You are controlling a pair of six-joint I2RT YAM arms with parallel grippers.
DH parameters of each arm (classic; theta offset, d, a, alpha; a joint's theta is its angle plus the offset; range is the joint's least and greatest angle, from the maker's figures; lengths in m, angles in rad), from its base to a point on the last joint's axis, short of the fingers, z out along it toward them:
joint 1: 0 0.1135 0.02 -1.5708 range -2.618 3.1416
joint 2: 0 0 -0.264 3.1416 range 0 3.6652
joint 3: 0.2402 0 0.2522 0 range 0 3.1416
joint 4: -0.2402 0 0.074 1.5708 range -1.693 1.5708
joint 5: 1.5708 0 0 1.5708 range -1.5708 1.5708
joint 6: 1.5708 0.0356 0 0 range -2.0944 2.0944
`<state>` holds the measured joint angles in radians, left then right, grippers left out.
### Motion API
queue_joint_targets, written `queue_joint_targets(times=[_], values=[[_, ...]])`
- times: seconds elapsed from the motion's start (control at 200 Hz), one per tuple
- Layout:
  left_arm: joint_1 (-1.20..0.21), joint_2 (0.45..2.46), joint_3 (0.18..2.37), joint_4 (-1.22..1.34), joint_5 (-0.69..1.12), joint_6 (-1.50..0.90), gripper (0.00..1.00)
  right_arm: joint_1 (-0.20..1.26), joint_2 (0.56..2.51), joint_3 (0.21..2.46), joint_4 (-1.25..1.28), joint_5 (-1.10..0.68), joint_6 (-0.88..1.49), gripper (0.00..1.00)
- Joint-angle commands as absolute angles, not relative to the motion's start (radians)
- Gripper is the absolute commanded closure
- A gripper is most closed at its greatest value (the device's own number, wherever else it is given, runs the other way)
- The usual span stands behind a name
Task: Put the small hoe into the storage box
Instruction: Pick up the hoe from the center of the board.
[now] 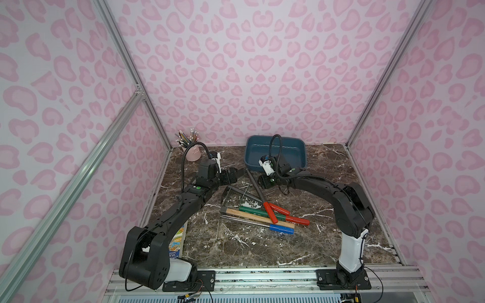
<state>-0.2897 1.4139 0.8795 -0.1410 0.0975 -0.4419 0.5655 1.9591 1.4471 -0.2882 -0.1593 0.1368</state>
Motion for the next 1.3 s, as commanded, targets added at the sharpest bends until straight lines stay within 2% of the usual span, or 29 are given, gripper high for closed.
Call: queue_joint_targets(times=[0.0,0.26,0.605,1.16,1.295], values=[[-0.29,1.406,0.876,-0.117,0.108,-0.445,0.0,0.584,1.997,1.487,-0.333,-0.169,0.118,0.42],[-0.294,1.399,0.865,-0.117,0.116,-0.456,0.01,0.62,2.097,1.574,-0.386,-0.136,0.117,0.43],[-0.296,1.382,0.853,-0.119,0.123,-0.464,0.01,0.63,2.205,1.685,-0.459,-0.093,0.129,0.54],[-0.298,1.356,0.887,-0.153,0.149,-0.502,0.01,0.637,2.151,1.695,-0.456,-0.062,0.145,1.0],[-0.297,1.36,0.915,-0.156,0.18,-0.532,0.01,0.637,2.076,1.636,-0.401,-0.071,0.15,1.0]])
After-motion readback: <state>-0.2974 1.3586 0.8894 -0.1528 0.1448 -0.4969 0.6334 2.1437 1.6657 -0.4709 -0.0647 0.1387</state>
